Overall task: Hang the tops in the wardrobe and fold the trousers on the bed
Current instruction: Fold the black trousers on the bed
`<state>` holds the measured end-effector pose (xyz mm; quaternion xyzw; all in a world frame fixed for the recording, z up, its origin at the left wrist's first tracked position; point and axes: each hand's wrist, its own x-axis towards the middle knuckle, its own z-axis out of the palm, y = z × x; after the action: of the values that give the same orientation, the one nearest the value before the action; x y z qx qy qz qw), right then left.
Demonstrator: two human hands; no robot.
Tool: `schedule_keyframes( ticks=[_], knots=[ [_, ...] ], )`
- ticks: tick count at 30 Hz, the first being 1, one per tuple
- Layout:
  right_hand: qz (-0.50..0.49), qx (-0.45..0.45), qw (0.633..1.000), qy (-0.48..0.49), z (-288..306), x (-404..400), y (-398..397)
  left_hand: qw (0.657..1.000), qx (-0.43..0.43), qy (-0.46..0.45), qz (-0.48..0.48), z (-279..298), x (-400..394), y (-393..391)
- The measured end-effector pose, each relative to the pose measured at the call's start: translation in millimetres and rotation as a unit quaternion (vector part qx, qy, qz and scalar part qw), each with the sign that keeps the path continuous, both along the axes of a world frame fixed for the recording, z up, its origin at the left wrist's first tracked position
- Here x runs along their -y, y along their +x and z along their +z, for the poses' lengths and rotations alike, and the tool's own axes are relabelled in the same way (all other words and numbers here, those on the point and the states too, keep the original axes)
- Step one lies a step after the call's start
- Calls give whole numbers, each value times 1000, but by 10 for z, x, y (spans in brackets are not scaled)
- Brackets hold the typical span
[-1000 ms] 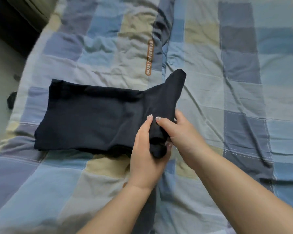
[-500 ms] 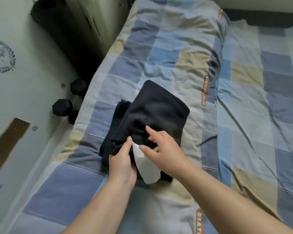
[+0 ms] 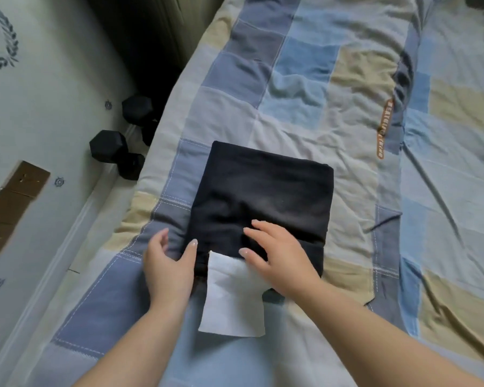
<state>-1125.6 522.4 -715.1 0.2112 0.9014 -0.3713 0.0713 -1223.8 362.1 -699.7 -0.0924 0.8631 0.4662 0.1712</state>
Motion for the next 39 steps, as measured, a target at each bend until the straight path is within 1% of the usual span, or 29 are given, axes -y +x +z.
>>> schedule_keyframes(
  ticks=[1, 2, 3, 4, 6, 8, 11, 12, 13, 16, 17, 20, 23, 25, 28, 30, 32, 34, 36, 37, 39],
  knots=[
    [-39, -36, 998, 40, 4, -70, 23, 988, -117, -46, -89, 71, -43, -75],
    [-64, -60, 993, 73, 4, -139, 58, 959, -204, -57, -188, 134, -141, -139],
    [-72, -78, 990, 99, 2, -193, 96, 923, -255, -51, -285, 185, -280, -195],
    [-65, -92, 986, 120, -1, -233, 135, 888, -276, -43, -366, 206, -437, -253],
    [-37, -107, 982, 154, -21, -303, 260, 831, -284, -51, -476, 222, -841, -357],
    [-15, -86, 982, 166, -58, -372, 448, 790, -279, -88, -539, 170, -1285, -414],
    [-29, -45, 987, 152, -174, -485, 744, 746, -267, -159, -589, 0, -1856, -446],
    [-36, -37, 989, 139, -207, -516, 819, 744, -258, -178, -590, -51, -2011, -435],
    [-40, -34, 990, 127, -231, -539, 865, 752, -249, -193, -578, -86, -2135, -428],
    [-63, -34, 993, 99, -298, -581, 930, 800, -226, -223, -510, -194, -2396, -334],
    [-67, -34, 993, 91, -305, -585, 915, 810, -222, -230, -491, -227, -2434, -310],
    [-60, -42, 995, 71, -307, -599, 906, 832, -224, -234, -451, -290, -2527, -278],
    [-24, -63, 997, 33, -305, -547, 1079, 860, -202, -221, -413, -321, -2609, -332],
    [-31, -70, 997, 13, -300, -504, 1216, 865, -187, -220, -411, -356, -2638, -334],
    [-44, -69, 997, 2, -325, -520, 1260, 849, -213, -230, -425, -401, -2614, -236],
    [-82, -83, 993, -15, -329, -536, 1228, 824, -267, -220, -449, -376, -2500, -124],
    [-158, -113, 981, -3, -321, -541, 1115, 787, -320, -181, -496, -303, -2268, -6],
    [-216, -128, 967, 47, -324, -565, 891, 737, -355, -167, -550, -273, -1932, 138],
    [-205, -104, 970, 74, -350, -601, 576, 698, -352, -218, -584, -319, -1573, 252],
    [-176, -71, 978, 82, -387, -590, 429, 686, -332, -264, -591, -370, -1413, 270],
    [-109, -6, 987, 118, -515, -533, 248, 673, -294, -340, -588, -493, -1180, 223]
  ],
)
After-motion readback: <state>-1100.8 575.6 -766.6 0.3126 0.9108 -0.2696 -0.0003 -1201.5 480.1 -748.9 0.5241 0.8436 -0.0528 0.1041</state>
